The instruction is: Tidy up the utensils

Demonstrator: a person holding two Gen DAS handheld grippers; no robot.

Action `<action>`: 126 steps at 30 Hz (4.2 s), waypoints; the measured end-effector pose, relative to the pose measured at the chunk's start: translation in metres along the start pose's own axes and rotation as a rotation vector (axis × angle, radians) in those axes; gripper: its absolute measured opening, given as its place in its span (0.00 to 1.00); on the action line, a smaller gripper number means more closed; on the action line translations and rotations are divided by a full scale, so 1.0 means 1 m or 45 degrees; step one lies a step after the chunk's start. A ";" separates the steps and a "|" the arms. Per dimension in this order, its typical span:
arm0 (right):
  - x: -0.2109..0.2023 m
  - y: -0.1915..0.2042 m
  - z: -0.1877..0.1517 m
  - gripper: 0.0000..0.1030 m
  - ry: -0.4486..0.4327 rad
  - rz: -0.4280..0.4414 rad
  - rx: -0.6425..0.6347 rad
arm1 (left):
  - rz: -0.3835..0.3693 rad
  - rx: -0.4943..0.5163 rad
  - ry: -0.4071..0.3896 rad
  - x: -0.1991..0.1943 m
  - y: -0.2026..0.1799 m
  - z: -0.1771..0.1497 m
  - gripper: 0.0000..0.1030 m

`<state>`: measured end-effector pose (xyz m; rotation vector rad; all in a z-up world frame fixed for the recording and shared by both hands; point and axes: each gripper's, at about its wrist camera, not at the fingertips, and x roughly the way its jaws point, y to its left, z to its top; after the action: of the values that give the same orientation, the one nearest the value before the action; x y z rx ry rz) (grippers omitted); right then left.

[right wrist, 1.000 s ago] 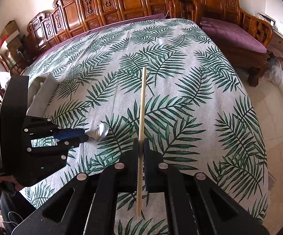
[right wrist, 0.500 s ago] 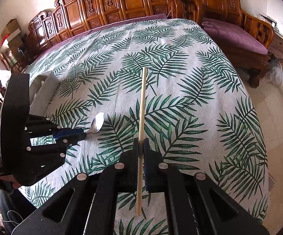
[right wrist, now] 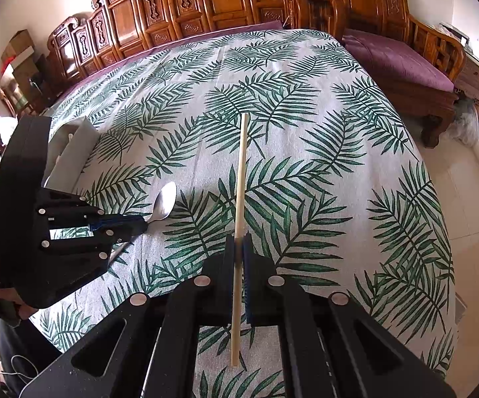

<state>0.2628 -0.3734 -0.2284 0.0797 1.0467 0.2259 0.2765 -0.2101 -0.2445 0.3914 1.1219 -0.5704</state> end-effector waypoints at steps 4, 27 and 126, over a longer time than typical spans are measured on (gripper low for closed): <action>-0.001 0.002 0.000 0.06 -0.003 0.001 -0.003 | 0.011 -0.033 -0.045 -0.011 0.006 -0.004 0.01; 0.007 0.105 0.040 0.06 -0.041 0.089 -0.175 | 0.146 -0.257 -0.275 -0.124 0.111 -0.032 0.02; -0.226 0.176 -0.038 0.97 -0.779 -0.009 -0.126 | 0.520 -0.584 -0.807 -0.335 0.039 -0.174 0.93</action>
<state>0.0956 -0.2539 -0.0247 0.0504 0.4263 0.2267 0.0677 -0.0045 -0.0031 0.0218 0.5089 -0.0474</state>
